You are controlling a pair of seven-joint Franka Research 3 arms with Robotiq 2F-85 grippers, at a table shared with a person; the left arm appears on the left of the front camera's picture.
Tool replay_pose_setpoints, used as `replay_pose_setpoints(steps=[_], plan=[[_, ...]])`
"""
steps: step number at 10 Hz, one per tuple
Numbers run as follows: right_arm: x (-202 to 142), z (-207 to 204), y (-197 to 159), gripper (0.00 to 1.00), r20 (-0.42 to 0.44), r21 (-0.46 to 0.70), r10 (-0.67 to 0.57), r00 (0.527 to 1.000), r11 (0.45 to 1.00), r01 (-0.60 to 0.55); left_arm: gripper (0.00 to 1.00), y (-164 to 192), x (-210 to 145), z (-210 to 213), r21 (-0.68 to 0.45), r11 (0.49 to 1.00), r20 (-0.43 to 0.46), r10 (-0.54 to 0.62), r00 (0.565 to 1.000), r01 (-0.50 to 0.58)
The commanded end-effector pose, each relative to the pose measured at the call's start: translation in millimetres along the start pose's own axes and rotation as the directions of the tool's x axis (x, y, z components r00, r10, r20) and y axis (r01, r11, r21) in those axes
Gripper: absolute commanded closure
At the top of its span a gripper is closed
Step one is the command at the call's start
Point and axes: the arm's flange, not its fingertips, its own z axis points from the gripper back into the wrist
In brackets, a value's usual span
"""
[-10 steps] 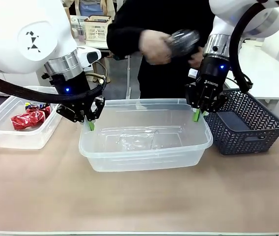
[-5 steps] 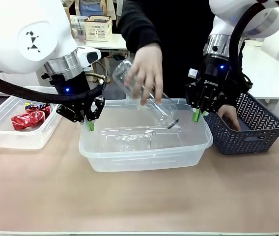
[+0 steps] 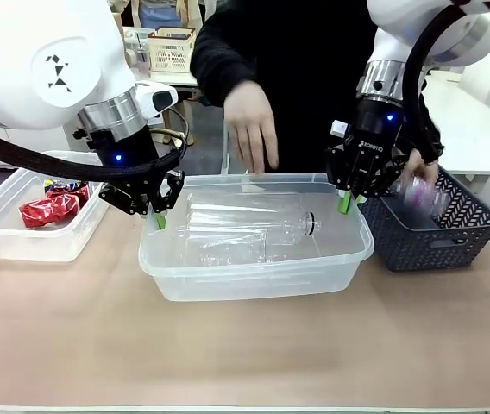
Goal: Sort the waste into each basket.
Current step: Offer the picked Organizing box to the human.
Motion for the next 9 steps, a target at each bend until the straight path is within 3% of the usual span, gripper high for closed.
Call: replay_pose_setpoints(steps=[1,9], plan=[[-1.7,3.8,2.4,0.92,0.001,0.013,0.012,1.000,1.000,-0.012,0.96,0.2,-3.0,-0.7,0.013,1.000,0.010,0.007,1.000,-0.007],[-1.7,3.8,2.4,0.92,0.001,0.013,0.012,1.000,1.000,-0.012,0.96,0.2,-3.0,-0.7,0.013,1.000,0.010,0.007,1.000,-0.007]])
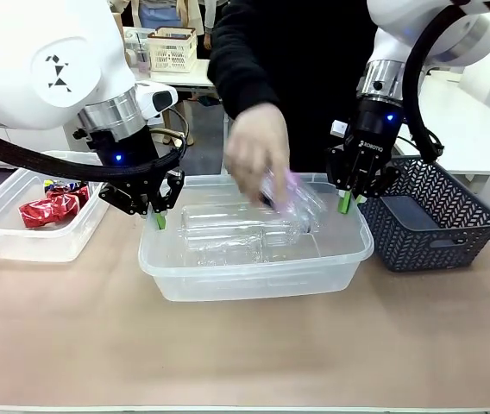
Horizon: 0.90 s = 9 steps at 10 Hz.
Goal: Sort the waste into each basket.
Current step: Offer the picked Organizing box to the human.
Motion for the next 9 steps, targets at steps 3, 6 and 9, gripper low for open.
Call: replay_pose_setpoints(steps=[3,6,9], plan=[[-1.7,3.8,2.4,0.92,0.001,0.013,0.012,1.000,1.000,-0.012,0.96,0.2,-3.0,-0.7,0.013,1.000,0.010,0.007,1.000,-0.007],[-1.7,3.8,2.4,0.92,0.001,0.013,0.012,1.000,1.000,-0.012,0.96,0.2,-3.0,-0.7,0.013,1.000,0.010,0.007,1.000,-0.007],[-1.7,3.8,2.4,0.92,0.001,0.013,0.012,1.000,1.000,-0.012,0.96,0.2,-3.0,-0.7,0.013,1.000,0.010,0.007,1.000,-0.007]])
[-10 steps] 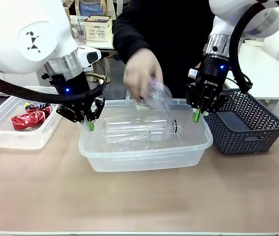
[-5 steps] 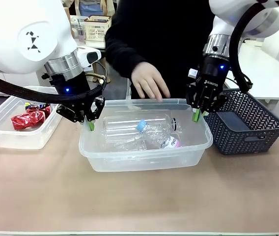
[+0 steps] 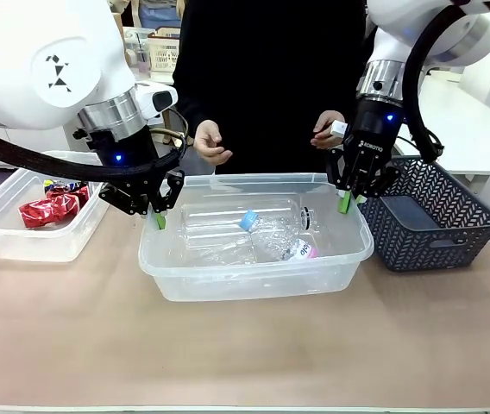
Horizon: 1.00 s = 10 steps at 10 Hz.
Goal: Sort the waste into each basket.
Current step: Offer the picked Organizing box to the human.
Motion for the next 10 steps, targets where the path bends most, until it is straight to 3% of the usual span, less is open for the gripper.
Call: replay_pose_setpoints(steps=[1,4,5,7,9,10], plan=[[-1.7,3.8,2.4,0.92,0.001,0.013,0.012,1.000,1.000,-0.012,0.96,0.2,-3.0,-0.7,0.013,1.000,0.010,0.007,1.000,-0.007],[0.0,0.0,0.0,0.92,0.000,0.000,0.000,1.000,1.000,0.000,0.96,0.0,0.0,0.0,0.000,1.000,0.000,0.000,1.000,0.000],[26.7,21.2,12.6,0.92,0.004,-0.014,0.001,1.000,1.000,0.000,0.96,5.9,36.8,8.3,-0.015,0.999,0.014,-0.042,0.999,0.042],[80.6,59.2,27.1,0.92,-0.011,-0.017,0.013,1.000,1.000,-0.013,0.96,22.2,110.0,21.0,-0.035,0.999,0.039,-0.001,0.999,0.003],[123.3,87.2,24.6,0.92,-0.024,0.006,-0.009,1.000,1.000,0.009,0.96,29.5,153.0,19.3,-0.093,0.995,0.024,-0.024,0.999,0.026],[134.6,93.6,19.0,0.92,-0.031,0.032,-0.014,0.999,0.999,0.015,0.96,31.5,159.2,9.3,-0.058,0.998,0.019,-0.013,1.000,0.014]])
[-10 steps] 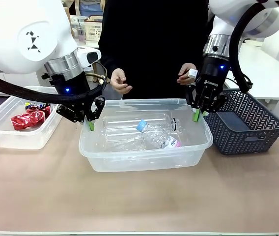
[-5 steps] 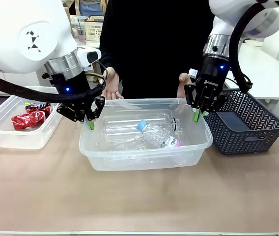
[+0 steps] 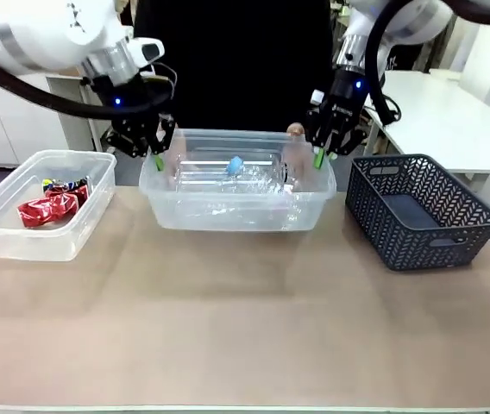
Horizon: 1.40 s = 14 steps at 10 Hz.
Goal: Sort the waste into each basket.
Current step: Offer the picked Organizing box to the human, then release the Organizing box you were holding.
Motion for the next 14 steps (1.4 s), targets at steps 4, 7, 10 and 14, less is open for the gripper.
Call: replay_pose_setpoints(steps=[4,7,10,14], plan=[[13.7,6.6,-5.4,0.92,-0.014,0.009,-0.007,1.000,1.000,0.007,0.96,-1.9,14.3,-15.4,-0.013,1.000,-0.014,0.008,1.000,-0.008],[13.7,6.6,-5.4,0.92,-0.014,0.009,-0.007,1.000,1.000,0.007,0.96,-1.9,14.3,-15.4,-0.013,1.000,-0.014,0.008,1.000,-0.008],[13.7,6.6,-5.4,0.92,-0.014,0.009,-0.007,1.000,1.000,0.007,0.96,-1.9,14.3,-15.4,-0.013,1.000,-0.014,0.008,1.000,-0.008],[5.8,13.5,-7.3,0.36,0.037,0.002,0.033,0.999,0.999,-0.033,0.37,-9.1,12.6,-15.0,-0.014,0.998,-0.021,-0.053,0.998,0.053]])
